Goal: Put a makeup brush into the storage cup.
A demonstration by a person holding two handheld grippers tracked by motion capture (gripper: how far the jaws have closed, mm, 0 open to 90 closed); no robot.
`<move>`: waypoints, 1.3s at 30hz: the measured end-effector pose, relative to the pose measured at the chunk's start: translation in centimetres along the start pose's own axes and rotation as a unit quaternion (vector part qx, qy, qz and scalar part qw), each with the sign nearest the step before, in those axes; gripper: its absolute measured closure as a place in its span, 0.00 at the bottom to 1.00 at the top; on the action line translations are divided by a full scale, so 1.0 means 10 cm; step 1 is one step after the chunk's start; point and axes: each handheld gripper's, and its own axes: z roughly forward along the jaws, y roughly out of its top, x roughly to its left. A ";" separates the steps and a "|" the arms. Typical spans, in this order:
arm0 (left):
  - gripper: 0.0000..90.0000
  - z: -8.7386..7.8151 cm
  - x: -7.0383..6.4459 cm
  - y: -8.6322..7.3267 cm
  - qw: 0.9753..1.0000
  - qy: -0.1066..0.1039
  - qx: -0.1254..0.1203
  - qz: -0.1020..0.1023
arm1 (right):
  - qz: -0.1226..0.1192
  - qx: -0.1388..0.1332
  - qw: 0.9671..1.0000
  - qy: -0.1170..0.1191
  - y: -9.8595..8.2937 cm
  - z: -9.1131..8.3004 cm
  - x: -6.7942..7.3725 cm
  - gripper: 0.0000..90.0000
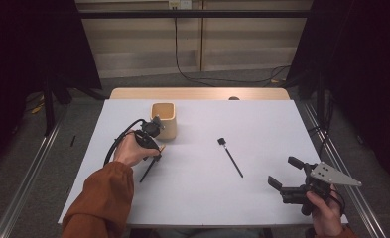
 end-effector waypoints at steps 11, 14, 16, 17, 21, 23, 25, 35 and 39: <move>0.80 0.07 -0.05 0.02 1.000 0.018 0.012 -0.002 | -0.003 0.002 1.000 0.000 0.00 0.01 0.00 0.00; 0.81 0.08 -0.08 0.02 0.999 0.029 0.014 -0.003 | -0.004 0.005 1.000 0.001 0.00 0.02 0.00 0.00; 0.81 0.08 -0.07 0.02 1.000 0.027 0.015 -0.004 | -0.004 0.004 1.000 0.002 0.00 0.01 0.00 0.00; 0.82 0.08 -0.07 0.02 1.000 0.027 0.015 -0.005 | -0.004 0.003 1.000 0.002 0.00 0.01 0.01 0.00; 0.87 0.08 -0.05 0.03 0.999 0.028 0.017 -0.012 | -0.005 0.005 1.000 0.003 -0.01 0.02 0.00 0.00; 0.88 0.08 -0.05 0.04 0.999 0.028 0.019 -0.017 | -0.004 0.006 1.000 0.003 -0.01 0.02 0.00 0.00; 0.89 0.08 -0.05 0.04 0.999 0.031 0.023 -0.015 | -0.005 0.005 1.000 0.004 -0.01 0.02 0.00 0.00; 0.93 0.07 -0.03 0.04 0.999 0.023 0.019 -0.013 | -0.003 0.006 1.000 0.002 -0.01 0.02 -0.01 0.00; 0.93 0.06 -0.01 0.03 1.000 0.016 0.016 -0.016 | -0.003 0.008 1.000 0.001 -0.01 0.02 -0.01 0.00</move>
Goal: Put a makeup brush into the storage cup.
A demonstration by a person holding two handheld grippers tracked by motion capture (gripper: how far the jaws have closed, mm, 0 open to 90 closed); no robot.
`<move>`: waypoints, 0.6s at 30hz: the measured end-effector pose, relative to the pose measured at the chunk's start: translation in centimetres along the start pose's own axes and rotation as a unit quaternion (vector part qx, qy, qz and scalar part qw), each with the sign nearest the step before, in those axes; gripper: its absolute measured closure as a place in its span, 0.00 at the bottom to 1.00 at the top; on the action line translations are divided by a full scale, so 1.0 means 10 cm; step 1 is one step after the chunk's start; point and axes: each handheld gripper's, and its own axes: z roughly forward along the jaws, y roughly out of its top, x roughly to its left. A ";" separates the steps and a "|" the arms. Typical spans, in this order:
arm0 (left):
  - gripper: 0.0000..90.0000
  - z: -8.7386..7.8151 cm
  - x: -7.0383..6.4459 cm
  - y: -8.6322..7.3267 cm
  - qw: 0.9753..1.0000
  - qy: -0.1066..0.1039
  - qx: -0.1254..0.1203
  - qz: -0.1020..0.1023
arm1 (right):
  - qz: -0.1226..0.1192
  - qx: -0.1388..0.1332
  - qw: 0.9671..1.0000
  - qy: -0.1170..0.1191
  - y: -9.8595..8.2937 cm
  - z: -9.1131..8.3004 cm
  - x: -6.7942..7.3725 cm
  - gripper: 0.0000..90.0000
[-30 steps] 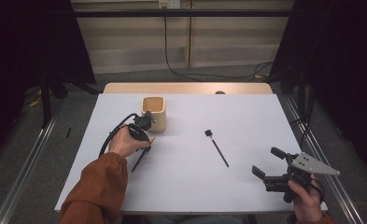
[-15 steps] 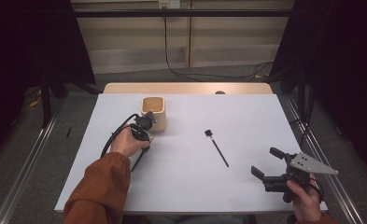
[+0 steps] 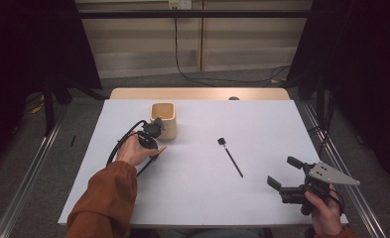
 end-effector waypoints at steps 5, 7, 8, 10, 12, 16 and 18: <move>0.93 -0.01 0.01 -0.01 1.000 -0.003 -0.003 -0.004 | -0.001 0.001 1.000 -0.001 0.00 0.01 0.00 0.00; 0.93 -0.01 0.01 -0.02 1.000 -0.003 -0.006 -0.003 | -0.001 0.000 1.000 -0.002 0.00 0.01 0.00 0.00; 0.93 -0.02 0.01 -0.02 1.000 -0.006 -0.007 -0.005 | -0.001 0.000 1.000 -0.001 0.00 0.01 0.00 0.00; 0.93 -0.03 0.03 -0.03 1.000 -0.013 -0.014 -0.009 | -0.001 0.000 1.000 -0.001 0.00 0.01 0.00 0.00; 0.93 -0.04 0.04 -0.05 1.000 -0.017 -0.019 -0.010 | -0.001 0.000 1.000 -0.001 0.00 0.01 0.00 0.00; 0.93 -0.09 0.04 -0.07 0.999 -0.025 -0.034 -0.013 | 0.002 -0.001 1.000 -0.002 0.00 0.01 0.00 0.00; 0.93 -0.12 0.05 -0.07 0.999 -0.030 -0.038 -0.012 | 0.001 0.000 1.000 -0.003 0.00 0.01 0.00 0.00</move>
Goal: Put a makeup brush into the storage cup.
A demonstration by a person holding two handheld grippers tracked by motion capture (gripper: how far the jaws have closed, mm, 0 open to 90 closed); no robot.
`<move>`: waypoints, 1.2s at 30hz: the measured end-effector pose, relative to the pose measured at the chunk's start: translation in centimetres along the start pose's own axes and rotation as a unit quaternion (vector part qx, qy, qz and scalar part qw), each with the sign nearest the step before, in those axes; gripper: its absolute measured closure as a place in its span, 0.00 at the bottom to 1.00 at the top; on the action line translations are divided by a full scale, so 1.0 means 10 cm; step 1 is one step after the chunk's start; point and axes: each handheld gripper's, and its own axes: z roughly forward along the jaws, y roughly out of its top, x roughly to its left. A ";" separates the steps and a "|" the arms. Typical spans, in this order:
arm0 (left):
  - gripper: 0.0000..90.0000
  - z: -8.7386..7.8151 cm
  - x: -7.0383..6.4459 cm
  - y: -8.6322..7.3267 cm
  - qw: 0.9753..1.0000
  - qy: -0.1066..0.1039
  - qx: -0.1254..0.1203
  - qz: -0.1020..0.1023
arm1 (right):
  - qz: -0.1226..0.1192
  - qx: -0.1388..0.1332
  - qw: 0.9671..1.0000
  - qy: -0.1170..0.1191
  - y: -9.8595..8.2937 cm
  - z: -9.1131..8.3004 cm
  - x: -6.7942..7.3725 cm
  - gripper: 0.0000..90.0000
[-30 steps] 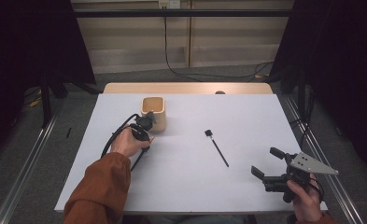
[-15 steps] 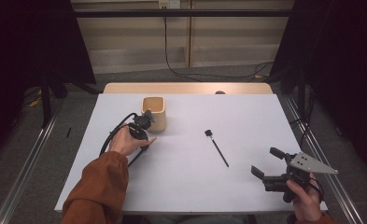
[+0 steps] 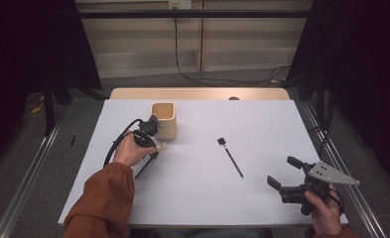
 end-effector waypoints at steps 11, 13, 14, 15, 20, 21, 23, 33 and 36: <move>0.93 -0.10 0.00 -0.06 1.000 -0.011 -0.021 0.000 | 0.001 -0.001 1.000 -0.001 0.00 0.00 0.00 0.00; 0.93 -0.12 -0.02 -0.06 0.999 -0.010 -0.032 0.003 | 0.001 -0.001 1.000 -0.001 0.00 0.00 0.00 0.00; 0.93 -0.13 -0.03 -0.07 0.999 -0.013 -0.034 0.006 | 0.000 0.000 1.000 0.000 0.00 0.00 0.00 0.00; 0.93 -0.14 -0.04 -0.07 0.999 -0.014 -0.040 0.007 | 0.000 0.000 1.000 0.000 0.00 0.00 0.00 0.00; 0.93 -0.19 -0.04 -0.11 0.998 -0.015 -0.066 0.006 | 0.002 -0.001 1.000 -0.001 0.00 0.00 0.00 0.00; 0.93 -0.19 -0.03 -0.12 0.997 -0.014 -0.069 0.006 | 0.002 -0.001 1.000 0.000 0.00 0.00 0.00 0.00; 0.93 -0.19 -0.03 -0.14 0.997 -0.016 -0.075 0.007 | 0.001 0.000 1.000 0.000 0.00 0.00 0.00 0.00; 0.93 -0.28 -0.08 -0.21 0.993 -0.037 -0.113 0.023 | 0.000 0.001 1.000 0.000 0.00 0.00 0.00 0.00; 0.93 -0.31 -0.10 -0.24 0.991 -0.044 -0.126 0.026 | 0.000 0.000 1.000 0.000 0.00 0.00 0.00 0.00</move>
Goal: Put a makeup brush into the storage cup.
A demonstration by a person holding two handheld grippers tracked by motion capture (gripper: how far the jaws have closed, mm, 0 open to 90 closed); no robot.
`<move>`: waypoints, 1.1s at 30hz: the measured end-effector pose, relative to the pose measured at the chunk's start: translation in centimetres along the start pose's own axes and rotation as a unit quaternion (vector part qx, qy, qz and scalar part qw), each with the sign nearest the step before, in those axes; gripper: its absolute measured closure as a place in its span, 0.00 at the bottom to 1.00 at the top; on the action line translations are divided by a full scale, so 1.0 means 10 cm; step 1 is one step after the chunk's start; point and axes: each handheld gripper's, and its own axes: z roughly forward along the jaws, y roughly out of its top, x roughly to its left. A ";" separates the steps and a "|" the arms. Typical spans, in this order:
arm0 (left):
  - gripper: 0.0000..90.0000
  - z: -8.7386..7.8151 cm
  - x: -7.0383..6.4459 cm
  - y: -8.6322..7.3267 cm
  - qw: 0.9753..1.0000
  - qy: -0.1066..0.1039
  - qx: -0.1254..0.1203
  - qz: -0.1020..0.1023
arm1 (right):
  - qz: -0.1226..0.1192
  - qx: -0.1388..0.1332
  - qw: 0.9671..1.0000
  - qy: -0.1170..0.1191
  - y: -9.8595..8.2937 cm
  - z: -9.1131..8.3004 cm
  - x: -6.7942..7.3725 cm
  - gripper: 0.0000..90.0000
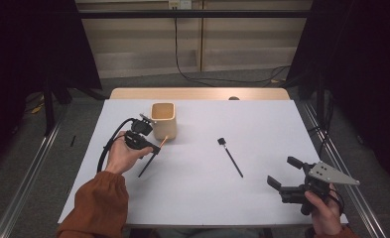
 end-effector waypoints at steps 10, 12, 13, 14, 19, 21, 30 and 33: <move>0.93 -0.09 0.04 -0.11 0.998 -0.020 -0.054 0.005 | -0.001 0.000 1.000 -0.001 0.00 0.00 0.00 0.00; 0.93 -0.11 0.03 -0.13 0.997 -0.021 -0.068 0.011 | 0.000 0.000 1.000 -0.001 0.00 0.00 0.00 0.00; 0.93 -0.12 0.03 -0.13 0.997 -0.022 -0.073 0.011 | 0.000 0.000 1.000 -0.001 0.00 0.00 0.00 0.00; 0.93 -0.13 0.02 -0.14 0.996 -0.024 -0.081 0.014 | 0.002 0.000 1.000 -0.001 0.00 0.00 0.00 0.00; 0.93 -0.17 -0.01 -0.14 0.994 -0.023 -0.104 0.012 | 0.001 0.000 1.000 -0.001 0.00 0.00 0.00 0.00; 0.93 -0.19 -0.02 -0.15 0.993 -0.026 -0.116 0.013 | 0.001 -0.001 1.000 -0.001 0.00 0.00 0.00 0.00; 0.93 -0.25 -0.04 -0.19 0.985 -0.030 -0.168 0.017 | 0.001 -0.001 1.000 0.000 0.00 0.00 0.00 0.00; 0.93 -0.25 -0.04 -0.21 0.984 -0.027 -0.177 0.016 | 0.002 -0.001 1.000 0.000 0.00 0.00 0.01 0.00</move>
